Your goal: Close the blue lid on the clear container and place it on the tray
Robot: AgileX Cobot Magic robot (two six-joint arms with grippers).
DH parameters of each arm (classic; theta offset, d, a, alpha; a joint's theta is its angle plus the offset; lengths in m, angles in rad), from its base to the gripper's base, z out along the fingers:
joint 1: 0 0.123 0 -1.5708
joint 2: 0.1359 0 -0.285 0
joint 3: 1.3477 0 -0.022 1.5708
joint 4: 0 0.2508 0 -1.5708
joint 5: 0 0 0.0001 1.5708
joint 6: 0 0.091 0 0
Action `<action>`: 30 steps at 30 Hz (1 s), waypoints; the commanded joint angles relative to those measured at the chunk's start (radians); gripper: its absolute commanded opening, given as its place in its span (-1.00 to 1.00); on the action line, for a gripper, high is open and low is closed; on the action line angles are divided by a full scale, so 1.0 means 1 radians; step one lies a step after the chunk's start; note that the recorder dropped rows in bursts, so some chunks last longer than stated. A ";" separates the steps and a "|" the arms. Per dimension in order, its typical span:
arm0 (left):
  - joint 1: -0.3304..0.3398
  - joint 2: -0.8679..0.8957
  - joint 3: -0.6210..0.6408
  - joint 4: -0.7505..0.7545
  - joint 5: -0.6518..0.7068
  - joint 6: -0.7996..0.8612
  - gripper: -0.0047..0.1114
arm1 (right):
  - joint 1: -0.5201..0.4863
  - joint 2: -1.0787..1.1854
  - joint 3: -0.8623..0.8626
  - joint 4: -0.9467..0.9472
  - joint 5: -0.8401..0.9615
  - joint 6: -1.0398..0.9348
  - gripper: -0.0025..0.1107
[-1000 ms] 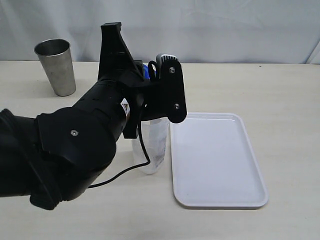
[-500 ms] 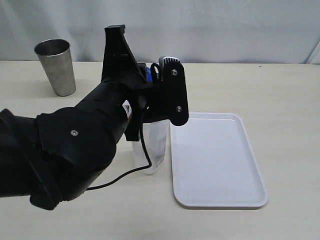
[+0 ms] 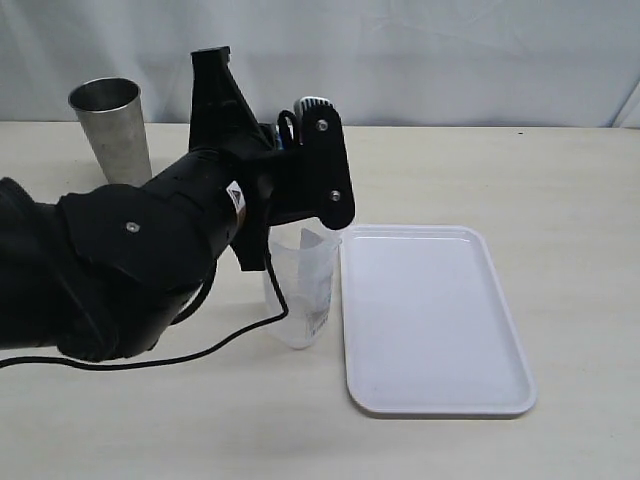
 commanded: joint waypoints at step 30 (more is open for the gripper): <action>-0.041 -0.002 -0.084 0.003 -0.020 -0.035 -0.92 | -0.006 -0.005 0.002 0.001 0.002 -0.001 -0.88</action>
